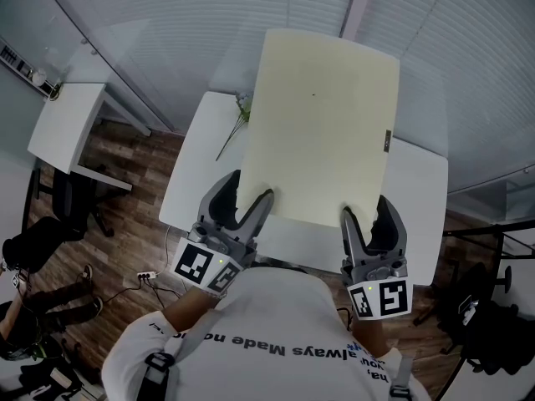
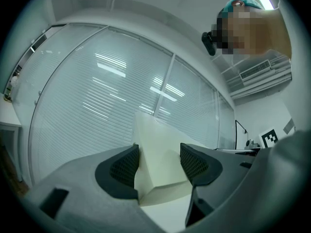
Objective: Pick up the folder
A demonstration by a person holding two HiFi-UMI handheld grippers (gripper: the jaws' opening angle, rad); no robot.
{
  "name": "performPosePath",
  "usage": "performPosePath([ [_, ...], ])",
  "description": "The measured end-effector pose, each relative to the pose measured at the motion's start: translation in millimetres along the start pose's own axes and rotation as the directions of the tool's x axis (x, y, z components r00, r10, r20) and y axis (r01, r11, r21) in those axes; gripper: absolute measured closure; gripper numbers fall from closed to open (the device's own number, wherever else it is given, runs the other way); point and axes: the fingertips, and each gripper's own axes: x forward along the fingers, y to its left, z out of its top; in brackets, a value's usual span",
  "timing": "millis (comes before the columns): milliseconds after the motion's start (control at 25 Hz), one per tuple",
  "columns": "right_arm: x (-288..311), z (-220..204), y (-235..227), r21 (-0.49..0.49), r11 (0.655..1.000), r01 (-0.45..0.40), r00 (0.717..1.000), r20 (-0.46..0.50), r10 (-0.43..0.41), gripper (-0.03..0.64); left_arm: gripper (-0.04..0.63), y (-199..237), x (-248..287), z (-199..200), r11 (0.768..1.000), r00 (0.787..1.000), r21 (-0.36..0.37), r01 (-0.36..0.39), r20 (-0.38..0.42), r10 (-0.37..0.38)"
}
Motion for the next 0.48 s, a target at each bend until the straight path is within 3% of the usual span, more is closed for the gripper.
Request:
performPosePath([
  [480, 3.3, 4.3, -0.7, -0.007, 1.0, 0.005, 1.0, 0.008, -0.005, 0.347, 0.328, 2.5, 3.9, 2.2, 1.0, 1.0, -0.009, 0.004, 0.005, -0.004],
])
